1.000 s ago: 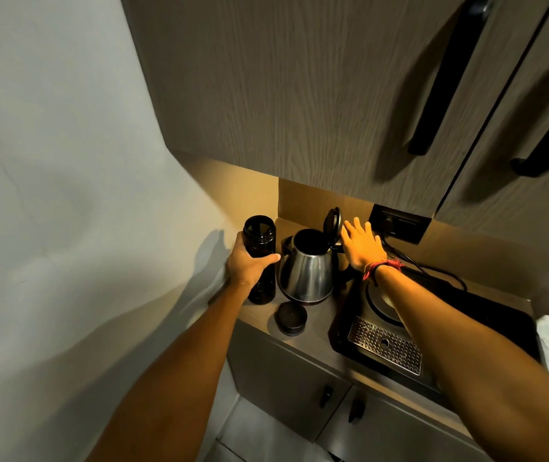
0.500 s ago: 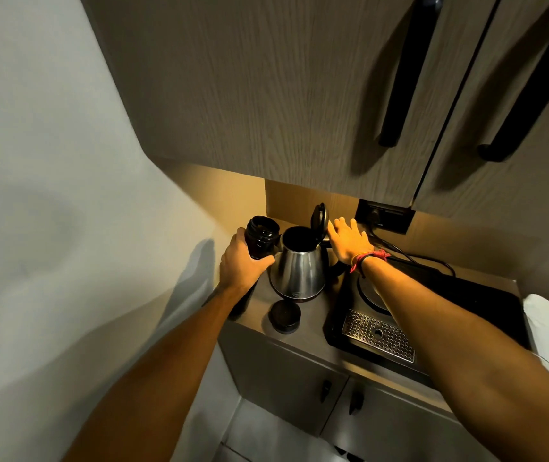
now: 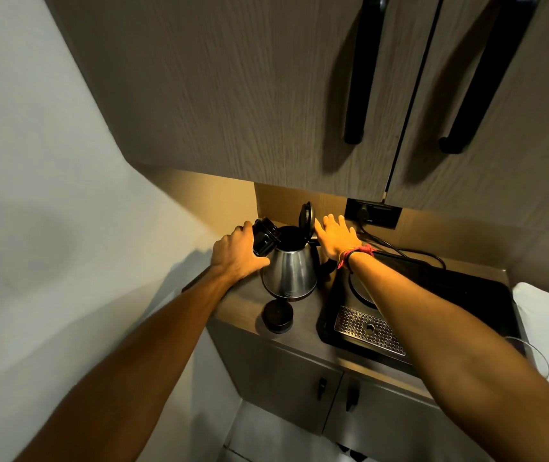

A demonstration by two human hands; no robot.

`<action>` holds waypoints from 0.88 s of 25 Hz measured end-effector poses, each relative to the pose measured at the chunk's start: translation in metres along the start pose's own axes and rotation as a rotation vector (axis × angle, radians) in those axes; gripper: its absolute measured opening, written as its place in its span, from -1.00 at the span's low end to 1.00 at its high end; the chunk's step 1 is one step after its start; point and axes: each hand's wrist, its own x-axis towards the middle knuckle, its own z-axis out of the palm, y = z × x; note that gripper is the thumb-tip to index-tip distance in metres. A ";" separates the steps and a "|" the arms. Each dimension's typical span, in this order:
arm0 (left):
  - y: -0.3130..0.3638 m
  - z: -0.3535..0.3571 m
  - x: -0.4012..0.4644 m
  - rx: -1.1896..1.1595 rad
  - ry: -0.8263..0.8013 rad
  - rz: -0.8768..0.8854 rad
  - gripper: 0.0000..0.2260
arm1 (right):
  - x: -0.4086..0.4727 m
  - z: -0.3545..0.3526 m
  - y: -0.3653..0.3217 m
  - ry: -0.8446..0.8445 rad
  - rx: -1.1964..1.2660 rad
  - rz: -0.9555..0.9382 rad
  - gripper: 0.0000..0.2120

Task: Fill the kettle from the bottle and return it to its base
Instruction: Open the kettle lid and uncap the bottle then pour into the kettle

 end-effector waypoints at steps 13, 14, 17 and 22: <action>0.003 -0.006 0.006 0.182 -0.064 0.045 -0.33 | 0.000 0.001 0.001 0.008 0.003 -0.009 -0.40; 0.004 -0.006 0.006 0.193 -0.067 0.041 -0.33 | 0.000 0.002 0.002 0.011 0.009 -0.007 -0.42; 0.006 -0.010 0.006 0.233 -0.075 0.030 -0.32 | 0.002 0.002 0.003 0.010 0.038 0.003 -0.44; 0.006 -0.013 0.006 0.265 -0.089 0.028 -0.32 | 0.003 0.003 0.004 0.011 0.047 0.000 -0.44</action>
